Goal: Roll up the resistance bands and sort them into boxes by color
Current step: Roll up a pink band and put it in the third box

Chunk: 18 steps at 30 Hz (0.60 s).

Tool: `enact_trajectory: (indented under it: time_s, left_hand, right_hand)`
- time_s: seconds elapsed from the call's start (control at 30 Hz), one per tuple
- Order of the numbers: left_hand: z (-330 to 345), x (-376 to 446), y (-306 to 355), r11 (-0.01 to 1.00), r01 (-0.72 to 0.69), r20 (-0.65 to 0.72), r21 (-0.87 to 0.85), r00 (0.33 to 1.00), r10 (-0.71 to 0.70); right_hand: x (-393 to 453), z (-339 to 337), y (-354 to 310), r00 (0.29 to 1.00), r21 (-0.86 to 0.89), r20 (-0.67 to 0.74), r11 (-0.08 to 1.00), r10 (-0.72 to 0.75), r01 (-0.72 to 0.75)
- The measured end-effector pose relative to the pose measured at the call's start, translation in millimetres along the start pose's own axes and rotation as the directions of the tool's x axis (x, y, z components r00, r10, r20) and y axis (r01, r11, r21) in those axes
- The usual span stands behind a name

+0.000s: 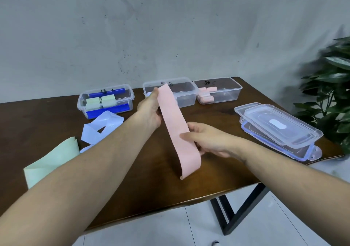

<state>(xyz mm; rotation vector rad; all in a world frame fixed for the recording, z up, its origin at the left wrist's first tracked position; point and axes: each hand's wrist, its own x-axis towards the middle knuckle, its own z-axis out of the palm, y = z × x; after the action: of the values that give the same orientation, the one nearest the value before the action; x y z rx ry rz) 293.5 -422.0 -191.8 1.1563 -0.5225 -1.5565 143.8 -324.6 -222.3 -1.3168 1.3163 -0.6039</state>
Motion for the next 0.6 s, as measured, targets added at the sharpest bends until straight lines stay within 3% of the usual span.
enact_trajectory:
  time_s: [0.2,0.33,0.43,0.5,0.6]
  left_hand:
    - [22,30,-24,0.979,0.052,-0.013,0.199,0.999,-0.05]
    - [27,49,-44,0.952,0.13,-0.029,0.278,0.991,-0.127]
    - [26,62,-57,0.942,0.123,-0.009,0.312,0.992,-0.126]
    - [23,67,-66,0.936,0.098,0.025,0.339,0.993,-0.113]
    - [18,62,-73,0.921,0.044,0.068,0.387,0.995,-0.076]
  right_hand:
    - [11,-12,15,0.988,0.028,-0.024,0.988,0.149,-0.149]
    - [17,-21,30,0.985,-0.313,-0.12,0.938,0.12,-0.152]
    - [21,-29,43,0.976,-0.643,-0.22,0.753,-0.002,-0.143]
    - [21,-35,53,0.964,-0.732,-0.264,0.658,-0.037,-0.176]
    - [19,-41,64,0.946,-0.732,-0.323,0.642,-0.033,-0.228]
